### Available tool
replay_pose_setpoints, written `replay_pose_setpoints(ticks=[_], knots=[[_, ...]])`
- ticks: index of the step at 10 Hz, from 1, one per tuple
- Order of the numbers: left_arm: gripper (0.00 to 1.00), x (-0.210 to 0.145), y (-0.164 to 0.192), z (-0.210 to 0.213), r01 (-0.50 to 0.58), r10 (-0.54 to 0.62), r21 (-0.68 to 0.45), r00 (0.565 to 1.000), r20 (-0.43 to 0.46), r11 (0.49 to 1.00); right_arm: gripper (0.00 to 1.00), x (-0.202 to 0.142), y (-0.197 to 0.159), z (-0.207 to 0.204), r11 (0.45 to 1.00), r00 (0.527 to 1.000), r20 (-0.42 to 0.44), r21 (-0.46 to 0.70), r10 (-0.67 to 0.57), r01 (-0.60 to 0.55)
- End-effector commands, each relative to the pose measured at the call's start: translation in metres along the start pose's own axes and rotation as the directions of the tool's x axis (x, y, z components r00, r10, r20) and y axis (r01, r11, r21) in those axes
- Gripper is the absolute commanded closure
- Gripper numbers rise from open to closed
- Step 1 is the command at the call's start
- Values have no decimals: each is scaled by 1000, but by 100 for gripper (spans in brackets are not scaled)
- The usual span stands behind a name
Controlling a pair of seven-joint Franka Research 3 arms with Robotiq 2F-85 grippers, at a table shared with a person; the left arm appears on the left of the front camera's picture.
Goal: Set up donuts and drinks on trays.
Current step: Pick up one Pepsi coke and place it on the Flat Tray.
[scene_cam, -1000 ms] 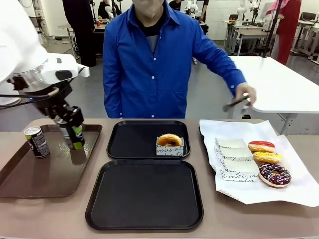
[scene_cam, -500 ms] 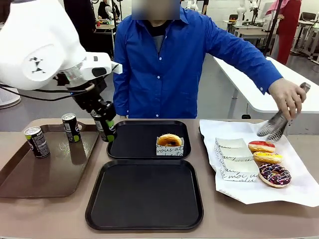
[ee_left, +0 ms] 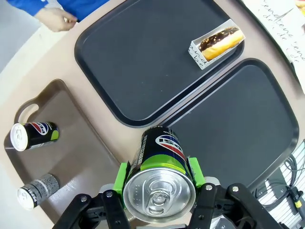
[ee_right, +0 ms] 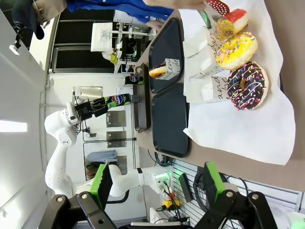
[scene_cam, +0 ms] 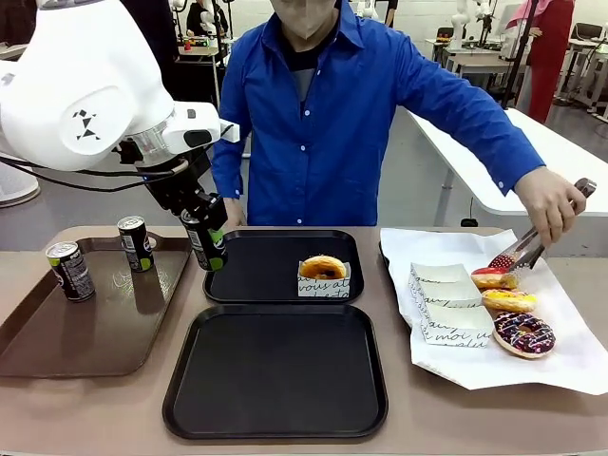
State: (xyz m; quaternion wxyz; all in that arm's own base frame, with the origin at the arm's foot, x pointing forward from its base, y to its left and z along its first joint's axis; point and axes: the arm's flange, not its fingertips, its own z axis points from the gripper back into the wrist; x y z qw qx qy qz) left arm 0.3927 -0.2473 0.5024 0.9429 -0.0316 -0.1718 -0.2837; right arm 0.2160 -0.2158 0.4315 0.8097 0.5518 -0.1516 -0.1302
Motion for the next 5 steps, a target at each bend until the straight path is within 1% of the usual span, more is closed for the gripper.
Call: replay_pose_setpoints(ticks=[1,2,3,4,5], knots=[[42,-5,0,6,0,0,5,1000,8,1000,0,-2,-1,1,1000,1000,-1,18,5,-5],[42,0,0,0,0,0,0,1000,0,1000,0,-2,-1,1,1000,1000,-1,18,5,-5],[42,25,9,-8,5,-5,-55,1000,-3,998,0,-2,-1,1,1000,1000,-1,18,5,-5],[42,51,17,-14,6,-6,-67,1000,-3,998,0,-2,-1,1,1000,1000,-1,18,5,-5],[42,66,21,-23,26,-25,-78,1000,17,997,0,-2,-1,1,1000,1000,-1,18,5,-5]])
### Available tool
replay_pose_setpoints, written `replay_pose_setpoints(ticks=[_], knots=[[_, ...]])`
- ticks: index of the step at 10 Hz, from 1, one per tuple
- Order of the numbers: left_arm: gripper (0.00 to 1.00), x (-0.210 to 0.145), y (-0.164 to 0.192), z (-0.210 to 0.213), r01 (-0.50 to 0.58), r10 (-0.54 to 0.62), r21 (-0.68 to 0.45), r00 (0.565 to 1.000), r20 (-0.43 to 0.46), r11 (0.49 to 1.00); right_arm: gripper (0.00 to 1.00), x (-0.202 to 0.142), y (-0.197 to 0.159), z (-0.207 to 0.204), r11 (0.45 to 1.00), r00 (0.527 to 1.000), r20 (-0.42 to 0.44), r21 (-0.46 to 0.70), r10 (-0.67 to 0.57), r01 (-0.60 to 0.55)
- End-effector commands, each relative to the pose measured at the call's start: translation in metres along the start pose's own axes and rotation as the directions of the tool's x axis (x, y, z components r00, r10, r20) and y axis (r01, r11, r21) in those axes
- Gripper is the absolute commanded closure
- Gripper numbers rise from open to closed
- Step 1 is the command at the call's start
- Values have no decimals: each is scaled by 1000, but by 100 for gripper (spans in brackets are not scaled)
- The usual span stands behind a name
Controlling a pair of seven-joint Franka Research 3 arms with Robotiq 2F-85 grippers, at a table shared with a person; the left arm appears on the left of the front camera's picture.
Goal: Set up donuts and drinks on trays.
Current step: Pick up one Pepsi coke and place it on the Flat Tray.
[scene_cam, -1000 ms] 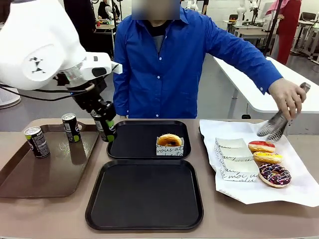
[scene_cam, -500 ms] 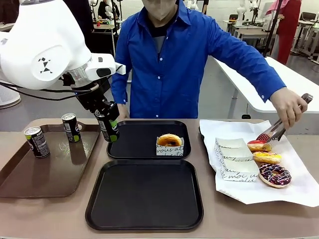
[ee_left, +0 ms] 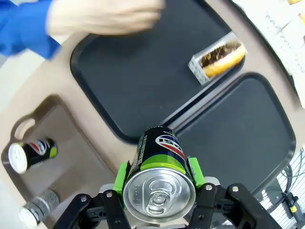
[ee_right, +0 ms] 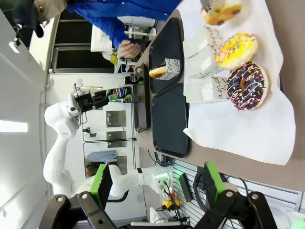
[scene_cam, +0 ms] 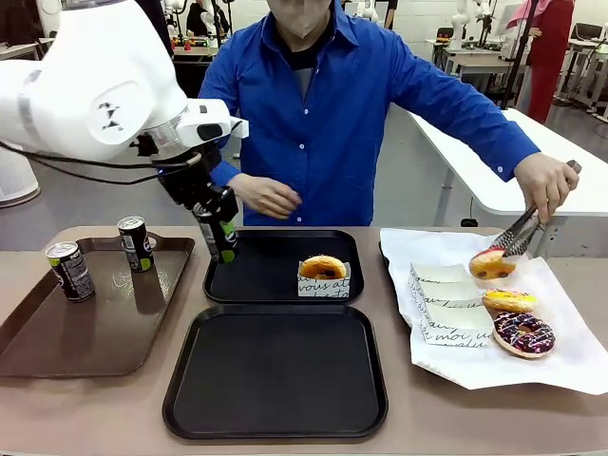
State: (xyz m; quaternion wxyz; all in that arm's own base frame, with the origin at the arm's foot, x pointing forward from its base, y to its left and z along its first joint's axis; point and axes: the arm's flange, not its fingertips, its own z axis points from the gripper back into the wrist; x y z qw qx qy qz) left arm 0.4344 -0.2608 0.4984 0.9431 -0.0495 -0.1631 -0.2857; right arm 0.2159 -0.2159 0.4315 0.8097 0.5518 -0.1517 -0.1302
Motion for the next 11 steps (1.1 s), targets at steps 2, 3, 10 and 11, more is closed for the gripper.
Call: replay_pose_setpoints(ticks=[2,3,10,11], knots=[[42,17,22,-6,16,-16,-46,1000,5,999,0,-1,-1,1,1000,1000,-1,18,5,-5],[42,-24,20,28,27,-24,-67,999,34,997,0,-1,-1,1,1000,1000,-1,18,5,-5],[42,-163,4,114,46,-39,-42,987,155,998,0,-1,-1,1,1000,1000,-1,18,5,-5],[42,-163,4,114,46,-39,-42,987,155,998,0,-1,-1,1,1000,1000,-1,18,5,-5]])
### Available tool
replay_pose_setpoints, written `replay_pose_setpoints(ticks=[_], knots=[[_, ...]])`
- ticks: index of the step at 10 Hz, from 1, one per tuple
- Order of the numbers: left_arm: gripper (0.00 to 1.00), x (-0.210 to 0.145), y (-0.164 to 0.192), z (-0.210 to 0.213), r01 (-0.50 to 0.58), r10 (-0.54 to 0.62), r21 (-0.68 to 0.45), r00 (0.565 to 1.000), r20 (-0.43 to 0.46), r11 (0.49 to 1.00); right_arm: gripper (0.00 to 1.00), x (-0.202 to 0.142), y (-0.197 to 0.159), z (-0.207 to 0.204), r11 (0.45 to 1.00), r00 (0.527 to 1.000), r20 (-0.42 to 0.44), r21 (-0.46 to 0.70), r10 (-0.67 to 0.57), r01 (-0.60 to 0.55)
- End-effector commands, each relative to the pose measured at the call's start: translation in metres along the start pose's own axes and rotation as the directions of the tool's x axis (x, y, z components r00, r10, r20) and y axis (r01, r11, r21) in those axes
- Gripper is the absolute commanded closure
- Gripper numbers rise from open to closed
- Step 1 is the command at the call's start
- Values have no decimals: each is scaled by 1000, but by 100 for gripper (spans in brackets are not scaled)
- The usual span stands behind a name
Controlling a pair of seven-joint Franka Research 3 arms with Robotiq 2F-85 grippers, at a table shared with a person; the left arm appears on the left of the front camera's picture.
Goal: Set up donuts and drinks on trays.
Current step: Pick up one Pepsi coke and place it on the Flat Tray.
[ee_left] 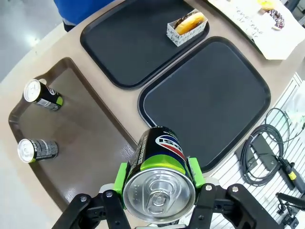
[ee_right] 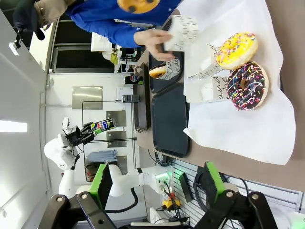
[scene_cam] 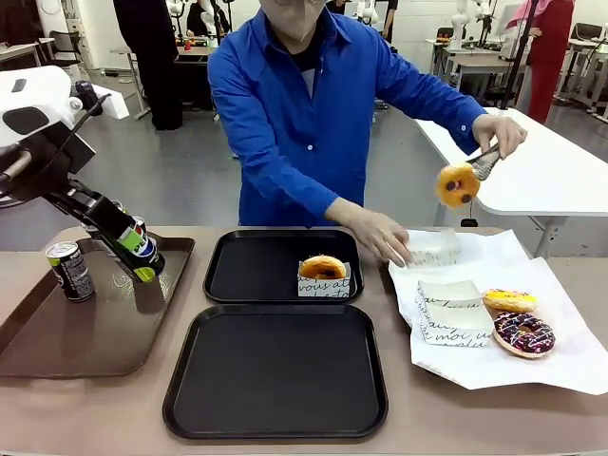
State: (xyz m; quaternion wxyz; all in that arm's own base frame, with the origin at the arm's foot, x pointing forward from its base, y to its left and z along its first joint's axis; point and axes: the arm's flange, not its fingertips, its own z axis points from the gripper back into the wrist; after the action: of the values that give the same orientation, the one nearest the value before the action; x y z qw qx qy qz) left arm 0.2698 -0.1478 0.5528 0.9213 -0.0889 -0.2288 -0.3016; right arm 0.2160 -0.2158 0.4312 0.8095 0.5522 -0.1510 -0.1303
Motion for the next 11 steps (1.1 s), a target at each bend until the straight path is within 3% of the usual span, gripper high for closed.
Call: replay_pose_setpoints(ticks=[1,11], knots=[[42,6,2,-5,6,-6,-1,1000,3,1000,0,-1,0,1,1000,1000,0,17,6,-6],[42,6,2,-5,6,-6,-1,1000,3,1000,0,-1,0,1,1000,1000,0,17,6,-6]])
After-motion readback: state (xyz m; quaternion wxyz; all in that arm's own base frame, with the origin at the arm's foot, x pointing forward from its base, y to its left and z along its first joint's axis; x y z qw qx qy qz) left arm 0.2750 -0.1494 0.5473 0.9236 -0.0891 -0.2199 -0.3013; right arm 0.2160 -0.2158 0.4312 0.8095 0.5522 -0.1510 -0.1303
